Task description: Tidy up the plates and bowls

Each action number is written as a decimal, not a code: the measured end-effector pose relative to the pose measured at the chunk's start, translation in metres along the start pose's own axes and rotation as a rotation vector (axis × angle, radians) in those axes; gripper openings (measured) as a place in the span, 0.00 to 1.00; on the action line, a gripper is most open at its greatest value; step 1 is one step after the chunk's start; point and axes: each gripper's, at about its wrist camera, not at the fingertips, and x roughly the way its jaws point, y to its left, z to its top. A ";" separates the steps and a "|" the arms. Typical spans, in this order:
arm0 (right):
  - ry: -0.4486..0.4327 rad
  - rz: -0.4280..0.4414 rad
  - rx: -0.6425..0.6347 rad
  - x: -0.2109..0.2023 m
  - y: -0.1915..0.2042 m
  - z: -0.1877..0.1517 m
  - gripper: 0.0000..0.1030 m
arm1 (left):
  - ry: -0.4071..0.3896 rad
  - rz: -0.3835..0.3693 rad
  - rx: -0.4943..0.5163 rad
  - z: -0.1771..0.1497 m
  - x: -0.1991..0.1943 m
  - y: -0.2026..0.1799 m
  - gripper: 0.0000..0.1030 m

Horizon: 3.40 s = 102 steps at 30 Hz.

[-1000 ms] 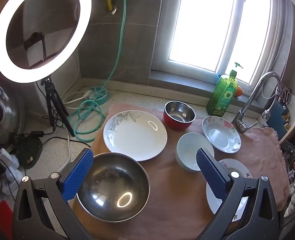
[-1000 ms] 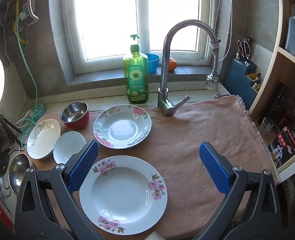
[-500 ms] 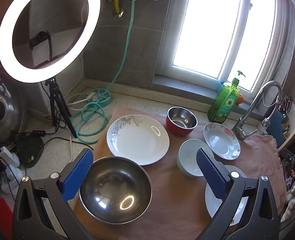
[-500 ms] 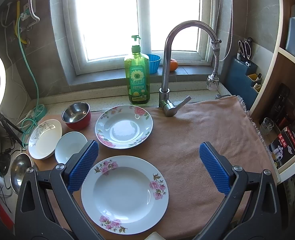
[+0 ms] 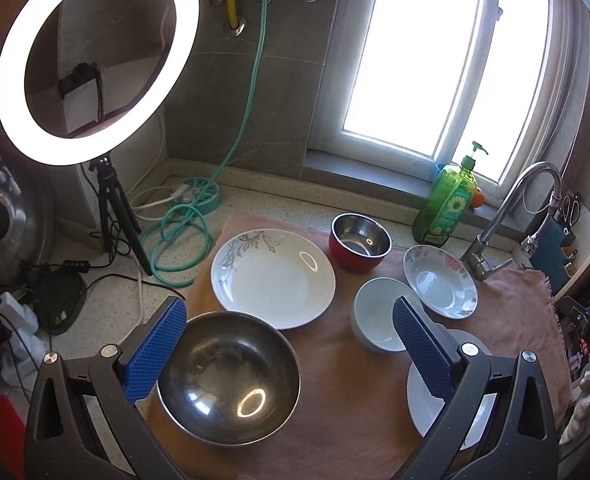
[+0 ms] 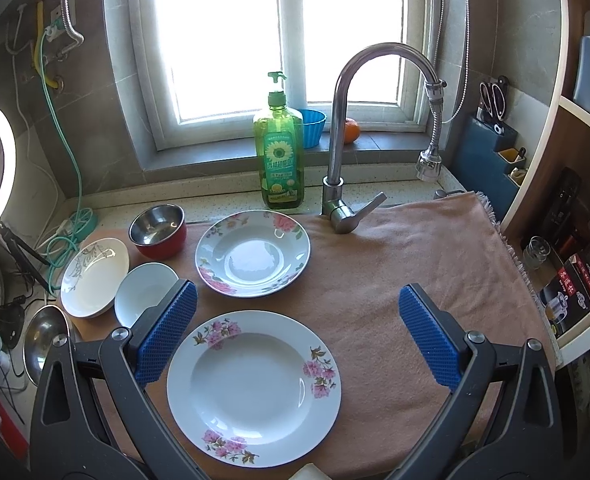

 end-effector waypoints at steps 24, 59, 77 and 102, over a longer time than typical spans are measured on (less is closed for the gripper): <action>0.002 -0.001 0.001 0.000 0.003 -0.001 0.99 | 0.007 -0.010 0.004 -0.002 -0.001 -0.002 0.99; 0.037 0.003 0.009 0.009 -0.002 -0.011 1.00 | 0.046 -0.038 0.023 -0.007 0.007 -0.012 0.99; 0.211 0.047 0.043 0.054 -0.057 -0.038 0.99 | 0.273 -0.200 0.046 -0.049 0.050 -0.052 0.89; 0.558 0.314 0.234 0.142 -0.112 -0.091 0.47 | 0.583 -0.397 -0.064 -0.106 0.114 -0.091 0.41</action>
